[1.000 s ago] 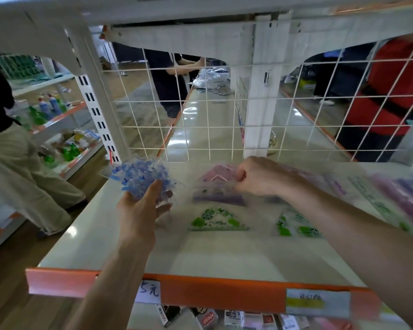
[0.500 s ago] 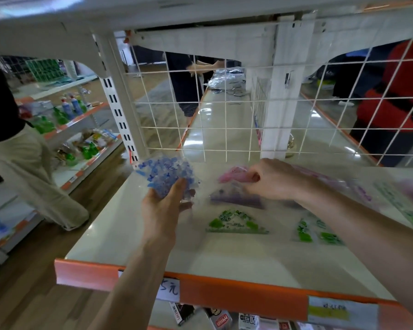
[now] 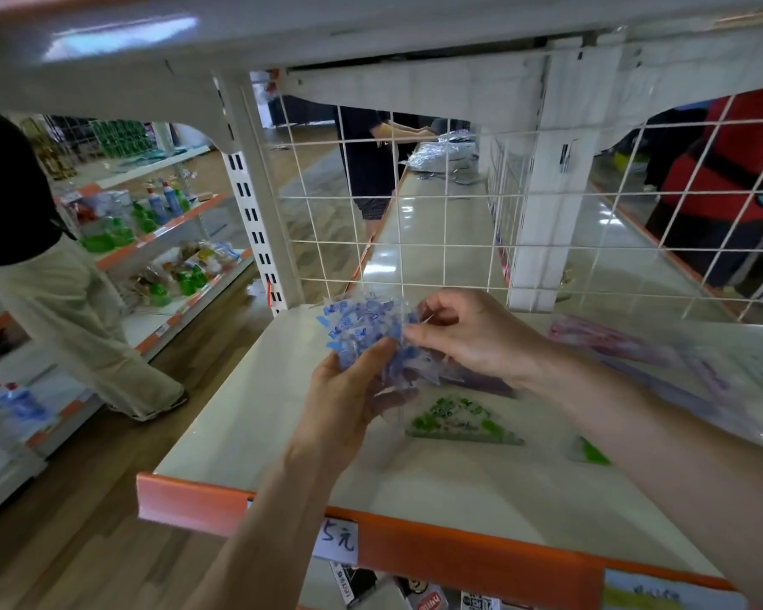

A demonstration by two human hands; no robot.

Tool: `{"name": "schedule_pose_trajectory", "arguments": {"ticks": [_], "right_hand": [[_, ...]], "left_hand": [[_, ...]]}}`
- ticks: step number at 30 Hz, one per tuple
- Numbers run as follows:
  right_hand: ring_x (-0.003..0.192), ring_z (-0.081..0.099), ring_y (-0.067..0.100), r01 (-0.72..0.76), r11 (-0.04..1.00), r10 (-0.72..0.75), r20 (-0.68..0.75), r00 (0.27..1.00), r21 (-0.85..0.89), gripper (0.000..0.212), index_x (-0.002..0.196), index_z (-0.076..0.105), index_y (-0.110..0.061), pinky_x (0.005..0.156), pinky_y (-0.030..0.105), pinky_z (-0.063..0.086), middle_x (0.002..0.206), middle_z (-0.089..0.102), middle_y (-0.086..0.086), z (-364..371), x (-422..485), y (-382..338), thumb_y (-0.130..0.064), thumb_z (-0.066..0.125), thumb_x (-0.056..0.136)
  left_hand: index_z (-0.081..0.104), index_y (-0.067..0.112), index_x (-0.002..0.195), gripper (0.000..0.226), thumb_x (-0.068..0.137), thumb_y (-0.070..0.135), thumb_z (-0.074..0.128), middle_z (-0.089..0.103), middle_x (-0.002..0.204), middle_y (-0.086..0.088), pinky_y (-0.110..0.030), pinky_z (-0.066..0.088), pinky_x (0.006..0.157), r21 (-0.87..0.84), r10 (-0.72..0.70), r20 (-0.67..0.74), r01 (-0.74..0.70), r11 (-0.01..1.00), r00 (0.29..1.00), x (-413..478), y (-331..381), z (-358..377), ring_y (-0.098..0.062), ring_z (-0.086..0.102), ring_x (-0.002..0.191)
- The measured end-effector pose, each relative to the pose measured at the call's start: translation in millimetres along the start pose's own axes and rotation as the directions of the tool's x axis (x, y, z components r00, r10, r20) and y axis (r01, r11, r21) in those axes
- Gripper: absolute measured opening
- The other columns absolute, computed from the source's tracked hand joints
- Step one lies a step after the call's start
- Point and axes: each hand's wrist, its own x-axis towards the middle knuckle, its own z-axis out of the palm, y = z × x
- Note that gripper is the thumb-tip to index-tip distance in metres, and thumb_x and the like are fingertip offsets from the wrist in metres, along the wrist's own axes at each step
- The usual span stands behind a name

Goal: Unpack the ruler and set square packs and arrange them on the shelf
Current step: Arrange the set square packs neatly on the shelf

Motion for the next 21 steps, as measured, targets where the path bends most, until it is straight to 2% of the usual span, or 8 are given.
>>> {"name": "schedule_pose_trajectory", "arguments": {"ticks": [3,6,9,11,15,19,21], "right_hand": [[0.068,0.062,0.008,-0.02,0.999,0.019,0.011,1.0,0.036,0.016,0.096,0.061,-0.016,0.057,0.016,0.049,0.086,0.068,0.003,-3.9,-3.1,-0.2,-0.027,0.068,0.087],[0.068,0.061,0.012,-0.025,1.0,0.025,-0.02,0.999,-0.004,0.028,0.094,0.063,-0.009,0.061,0.021,0.048,0.083,0.067,0.006,-10.4,-5.6,2.1,-0.034,0.07,0.084],[0.06,0.058,0.006,-0.049,0.998,0.05,-0.04,0.998,0.037,0.014,0.087,0.062,-0.012,0.052,0.015,0.045,0.074,0.063,0.001,-20.2,-9.2,5.3,-0.025,0.069,0.086],[0.059,0.06,0.004,-0.061,0.995,0.065,-0.04,0.997,0.081,0.006,0.085,0.062,-0.015,0.052,0.015,0.047,0.074,0.064,0.001,-27.2,-11.9,6.4,-0.018,0.065,0.089],[0.063,0.061,0.006,-0.09,0.991,0.097,-0.073,0.993,0.096,0.007,0.09,0.065,-0.015,0.056,0.016,0.05,0.077,0.065,0.003,-39.3,-17.4,9.0,-0.011,0.06,0.092],[0.062,0.065,0.005,-0.11,0.987,0.126,-0.134,0.983,0.119,0.004,0.09,0.065,-0.009,0.053,0.013,0.048,0.079,0.069,0.007,-51.7,-26.2,12.1,-0.012,0.067,0.087],[0.055,0.064,0.002,-0.103,0.985,0.128,-0.178,0.976,0.141,0.005,0.087,0.064,-0.008,0.05,0.011,0.047,0.074,0.068,0.007,-59.2,-30.9,12.1,-0.01,0.068,0.086]], "left_hand": [[0.059,0.0,0.112,0.037,0.079,0.016,0.061,0.071,0.093,-0.016,-0.035,0.058,0.062,-0.029,-0.039,0.029,0.04,0.999,0.999,1.5,1.2,0.0,-0.027,0.07,0.076],[0.058,-0.001,0.114,0.042,0.077,0.017,0.065,0.071,0.099,-0.019,-0.037,0.059,0.064,0.043,-0.071,0.033,0.07,0.997,0.997,4.3,-0.4,6.3,-0.029,0.07,0.079],[0.06,0.002,0.111,0.035,0.079,0.017,0.064,0.071,0.099,-0.018,-0.035,0.059,0.063,0.09,-0.096,0.06,0.09,0.992,0.994,7.6,-1.1,16.5,-0.027,0.069,0.076],[0.061,0.002,0.112,0.035,0.082,0.019,0.063,0.07,0.101,-0.019,-0.035,0.058,0.062,0.085,-0.117,0.075,0.111,0.99,0.99,9.4,-0.5,22.9,-0.027,0.068,0.075],[0.064,-0.001,0.107,0.03,0.083,0.016,0.061,0.069,0.099,-0.021,-0.035,0.058,0.065,-0.049,-0.179,0.15,0.188,0.981,0.972,12.9,-2.5,35.3,-0.029,0.065,0.074],[0.065,-0.004,0.103,0.024,0.085,0.01,0.057,0.066,0.096,-0.023,-0.033,0.058,0.065,-0.117,-0.216,0.179,0.239,0.964,0.96,17.4,-5.8,47.5,-0.028,0.062,0.072],[0.072,0.0,0.092,0.024,0.08,0.014,0.057,0.067,0.092,-0.02,-0.031,0.058,0.065,-0.159,-0.247,0.226,0.286,0.945,0.942,17.7,-4.2,54.0,-0.026,0.062,0.072]]}}
